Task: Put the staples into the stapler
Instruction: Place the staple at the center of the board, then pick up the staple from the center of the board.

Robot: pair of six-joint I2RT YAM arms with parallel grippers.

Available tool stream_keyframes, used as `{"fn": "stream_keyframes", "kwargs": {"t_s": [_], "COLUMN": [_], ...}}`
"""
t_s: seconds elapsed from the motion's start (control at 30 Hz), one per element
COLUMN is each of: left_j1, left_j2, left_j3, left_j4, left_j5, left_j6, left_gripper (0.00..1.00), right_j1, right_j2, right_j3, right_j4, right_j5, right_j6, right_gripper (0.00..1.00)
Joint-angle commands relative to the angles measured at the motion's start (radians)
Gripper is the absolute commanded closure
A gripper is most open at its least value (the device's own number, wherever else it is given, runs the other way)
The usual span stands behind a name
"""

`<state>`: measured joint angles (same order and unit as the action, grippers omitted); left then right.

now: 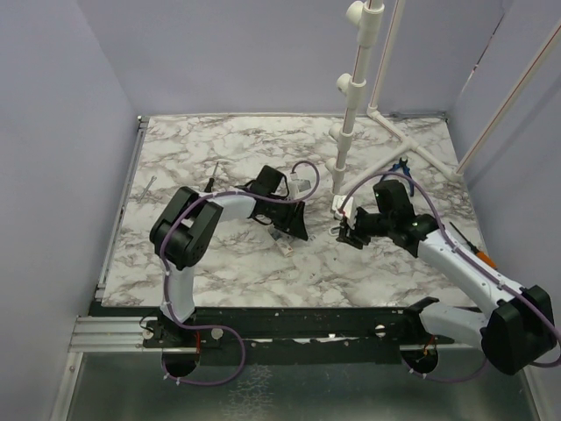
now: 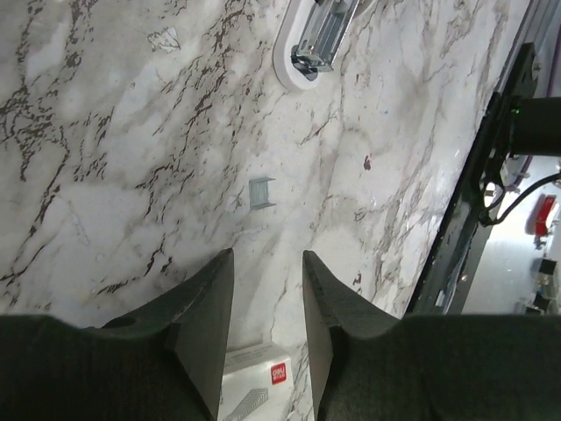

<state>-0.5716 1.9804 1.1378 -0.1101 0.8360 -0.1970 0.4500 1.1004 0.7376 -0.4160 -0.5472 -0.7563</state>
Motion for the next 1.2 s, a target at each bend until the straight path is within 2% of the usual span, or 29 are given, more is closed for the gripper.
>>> {"fn": "stream_keyframes", "kwargs": {"t_s": [0.0, 0.23, 0.43, 0.57, 0.73, 1.17], "left_j1": [0.004, 0.062, 0.16, 0.213, 0.22, 0.222], "left_j2": [-0.099, -0.307, -0.467, -0.543, -0.607, -0.624], "left_j3": [0.014, -0.029, -0.051, -0.061, -0.088, -0.11], "left_j4": [-0.105, -0.143, -0.143, -0.143, -0.143, -0.142], "left_j5": [-0.101, -0.236, -0.321, -0.345, -0.371, -0.365], "left_j6": [0.151, 0.246, 0.254, 0.255, 0.279, 0.292], "left_gripper": [0.6, 0.44, 0.3, 0.26, 0.25, 0.22], "right_j1": [-0.004, 0.006, 0.104, 0.166, 0.191, 0.194], "right_j2": [0.052, 0.231, 0.399, 0.474, 0.531, 0.596], "right_j3": [0.029, 0.098, 0.169, 0.196, 0.214, 0.22], "right_j4": [0.029, 0.125, 0.179, 0.174, 0.159, 0.173], "right_j5": [-0.047, -0.036, 0.141, 0.211, 0.273, 0.306], "right_j6": [0.071, 0.327, 0.462, 0.512, 0.526, 0.544], "right_gripper": [0.49, 0.43, 0.45, 0.45, 0.47, 0.5]}}
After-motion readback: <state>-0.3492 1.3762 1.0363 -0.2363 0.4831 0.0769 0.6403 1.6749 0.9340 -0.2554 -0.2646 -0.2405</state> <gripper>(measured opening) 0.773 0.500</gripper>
